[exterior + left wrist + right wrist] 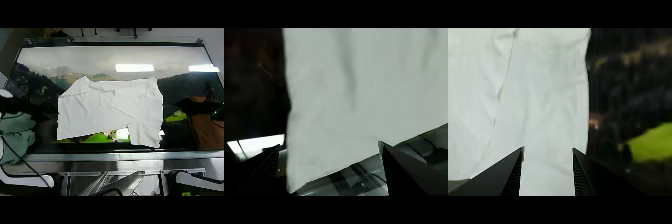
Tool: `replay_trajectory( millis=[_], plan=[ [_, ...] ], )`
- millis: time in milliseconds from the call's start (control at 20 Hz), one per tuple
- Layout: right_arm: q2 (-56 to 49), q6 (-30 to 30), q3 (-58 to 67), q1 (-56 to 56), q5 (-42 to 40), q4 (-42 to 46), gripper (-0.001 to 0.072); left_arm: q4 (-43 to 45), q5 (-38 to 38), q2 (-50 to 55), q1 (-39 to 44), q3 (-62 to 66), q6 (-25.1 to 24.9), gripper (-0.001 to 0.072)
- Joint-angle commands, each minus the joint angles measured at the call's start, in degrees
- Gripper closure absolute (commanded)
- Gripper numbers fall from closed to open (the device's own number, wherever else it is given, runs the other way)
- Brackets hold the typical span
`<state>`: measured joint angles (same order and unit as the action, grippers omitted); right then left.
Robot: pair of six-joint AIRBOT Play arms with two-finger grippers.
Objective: Fold the shirts.
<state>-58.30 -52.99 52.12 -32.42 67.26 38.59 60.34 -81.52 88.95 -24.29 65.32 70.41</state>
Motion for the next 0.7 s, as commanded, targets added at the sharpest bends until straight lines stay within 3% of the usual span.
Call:
replay_trajectory(
  millis=[0,200,300,350,450,500,550,650],
  plan=[
    [2.3,-1.4,-7.0,-0.4,0.3,1.4,0.0348,4.4,5.5,-5.9,-4.7,-13.4,-2.0,0.0011],
    [2.3,-1.5,-8.0,-0.3,0.3,1.3,0.0348,0.8,9.6,-4.2,-3.8,-17.2,-4.7,0.0013],
    [2.3,-1.5,-8.0,-0.3,0.3,1.4,0.0348,-4.2,9.5,-1.9,-1.2,-16.9,-7.9,0.0243],
    [2.3,-1.6,-8.0,-0.3,0.3,1.4,0.0348,-5.4,9.3,-0.8,0.6,-16.2,-8.6,0.0307],
    [1.9,-2.8,-8.0,-0.3,0.2,1.9,0.0347,-5.2,7.8,0.9,3.5,-14.2,-8.7,0.0307],
    [1.5,-4.3,-8.0,-0.3,0.0,3.7,0.0346,-4.9,6.5,1.5,4.3,-13.2,-8.6,0.0367],
    [1.0,-5.7,-8.0,-0.3,-0.4,5.9,0.0346,-4.8,4.9,2.0,4.9,-12.3,-9.0,0.0667],
    [-1.2,-6.7,-8.0,-0.3,-0.8,7.7,0.0325,-4.5,2.6,2.1,5.1,-11.0,-9.5,0.0696]
  ],
)
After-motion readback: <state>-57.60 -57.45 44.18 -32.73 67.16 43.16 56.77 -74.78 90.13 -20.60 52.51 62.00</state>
